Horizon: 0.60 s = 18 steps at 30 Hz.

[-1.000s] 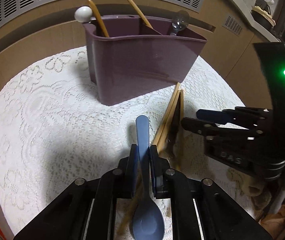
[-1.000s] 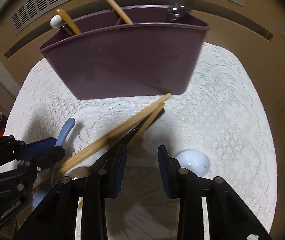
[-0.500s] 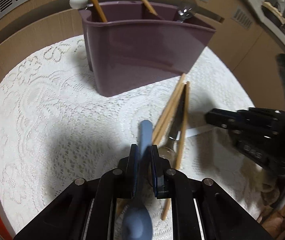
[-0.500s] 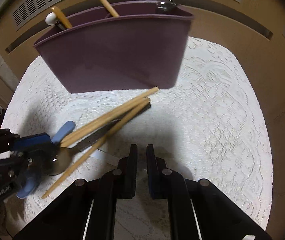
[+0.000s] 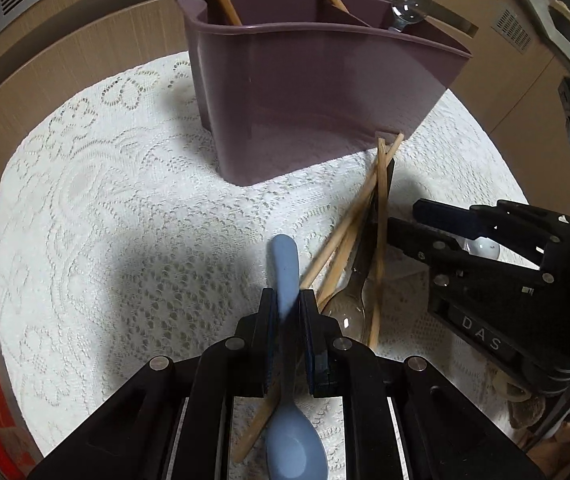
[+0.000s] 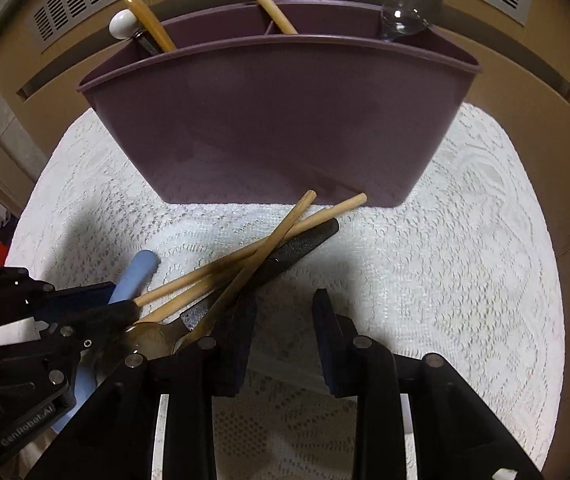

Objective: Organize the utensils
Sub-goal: 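Hold the blue spoon in the left tool while the right tool moves over the white spoon and chopsticks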

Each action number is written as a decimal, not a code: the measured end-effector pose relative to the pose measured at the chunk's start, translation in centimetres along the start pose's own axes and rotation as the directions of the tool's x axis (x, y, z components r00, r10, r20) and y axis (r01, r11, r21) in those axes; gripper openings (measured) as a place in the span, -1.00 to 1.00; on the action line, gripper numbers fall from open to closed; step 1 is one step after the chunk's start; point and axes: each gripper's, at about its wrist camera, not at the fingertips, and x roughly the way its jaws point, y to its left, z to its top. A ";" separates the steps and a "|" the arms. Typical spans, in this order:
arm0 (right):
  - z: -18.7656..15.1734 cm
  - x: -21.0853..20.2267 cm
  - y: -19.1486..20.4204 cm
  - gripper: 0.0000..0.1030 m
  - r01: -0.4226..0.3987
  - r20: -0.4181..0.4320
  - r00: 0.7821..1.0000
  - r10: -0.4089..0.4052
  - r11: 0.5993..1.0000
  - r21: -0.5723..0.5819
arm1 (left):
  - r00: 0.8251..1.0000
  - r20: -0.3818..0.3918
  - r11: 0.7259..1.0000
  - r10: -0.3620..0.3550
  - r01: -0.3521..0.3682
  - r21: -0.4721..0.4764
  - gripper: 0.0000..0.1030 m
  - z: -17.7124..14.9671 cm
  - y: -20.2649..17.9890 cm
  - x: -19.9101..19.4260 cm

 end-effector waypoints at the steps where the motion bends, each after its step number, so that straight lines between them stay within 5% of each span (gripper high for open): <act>1: -0.2 -0.1 -0.2 -0.45 0.000 -0.002 1.000 0.000 1.000 -0.003 | 1.000 0.001 1.000 -0.001 0.001 0.003 -0.74 0.0 -0.2 0.0; 11: -3.6 -2.3 -7.1 -0.59 0.064 -0.009 0.998 -0.064 0.995 0.072 | 0.996 -0.039 0.995 -0.078 0.080 0.065 -0.74 0.5 -3.9 0.5; 18: -3.7 -3.8 -6.8 -0.62 0.040 0.013 0.999 -0.041 0.996 0.075 | 0.997 -0.051 0.991 -0.061 0.066 0.113 -0.75 0.5 -5.6 0.6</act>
